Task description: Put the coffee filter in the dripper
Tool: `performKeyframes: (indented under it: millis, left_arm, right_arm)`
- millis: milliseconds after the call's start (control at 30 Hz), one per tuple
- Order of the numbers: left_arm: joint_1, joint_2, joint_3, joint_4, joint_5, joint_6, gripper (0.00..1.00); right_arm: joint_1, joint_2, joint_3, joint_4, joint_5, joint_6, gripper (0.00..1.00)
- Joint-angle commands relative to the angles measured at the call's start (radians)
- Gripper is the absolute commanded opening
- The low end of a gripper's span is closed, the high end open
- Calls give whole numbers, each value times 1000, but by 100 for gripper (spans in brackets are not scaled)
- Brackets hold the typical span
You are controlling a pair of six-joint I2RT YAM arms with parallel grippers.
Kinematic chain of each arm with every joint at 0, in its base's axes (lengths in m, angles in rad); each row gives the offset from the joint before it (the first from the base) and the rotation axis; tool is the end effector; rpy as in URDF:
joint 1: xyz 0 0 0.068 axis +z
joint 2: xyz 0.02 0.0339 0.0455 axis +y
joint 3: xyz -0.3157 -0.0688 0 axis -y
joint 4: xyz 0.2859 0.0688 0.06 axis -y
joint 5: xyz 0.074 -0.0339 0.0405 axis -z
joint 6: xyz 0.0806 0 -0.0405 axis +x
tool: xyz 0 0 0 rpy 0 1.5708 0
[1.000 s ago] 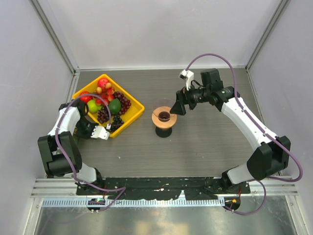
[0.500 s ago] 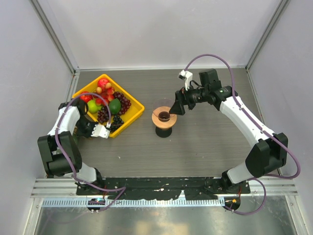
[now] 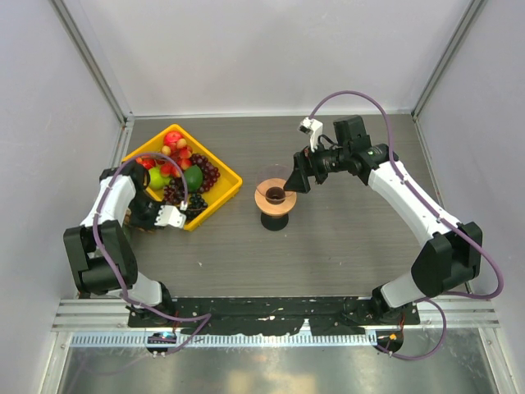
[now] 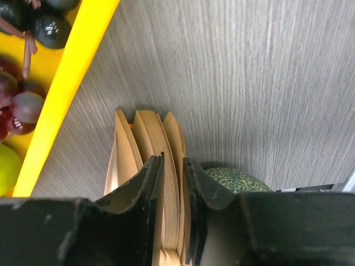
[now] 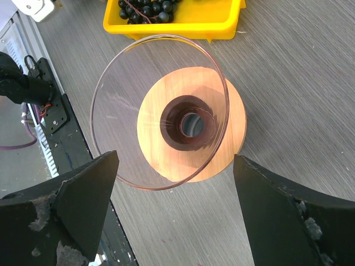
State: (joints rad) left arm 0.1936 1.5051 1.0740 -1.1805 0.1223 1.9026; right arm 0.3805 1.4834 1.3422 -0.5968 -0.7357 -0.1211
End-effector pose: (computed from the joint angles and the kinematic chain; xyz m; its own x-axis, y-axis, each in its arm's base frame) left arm 0.2745 0.0438 0.2097 0.1342 0.9826 -0.1285 0.9908 -0.1352 0.0011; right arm 0.3354 0.1924 0.3572 -0.5312 -0.3089 -0.7889 -0.8064 0.4701 0.3588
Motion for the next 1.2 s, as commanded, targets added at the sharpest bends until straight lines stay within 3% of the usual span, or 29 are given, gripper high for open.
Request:
performKeyframes:
  millis: [0, 367, 600, 733, 967, 1167]
  left_arm:
    - [0, 12, 38, -10, -46, -51, 29]
    - [0, 26, 4, 45, -81, -27, 19]
    - [-3, 17, -11, 32, -76, -11, 29]
    - [-2, 7, -26, 33, -73, -1, 27]
    - [-3, -2, -25, 12, -58, 3, 31]
    - [-2, -14, -37, 2, -64, 23, 27]
  right_arm:
    - [3, -3, 23, 42, -19, 5, 91]
    - [3, -5, 20, 42, -16, 5, 91]
    - [1, -2, 23, 40, -14, 6, 91]
    - [3, 3, 28, 42, -19, 6, 91]
    - [3, 3, 28, 40, -21, 5, 91]
    - [3, 3, 28, 40, -21, 5, 91]
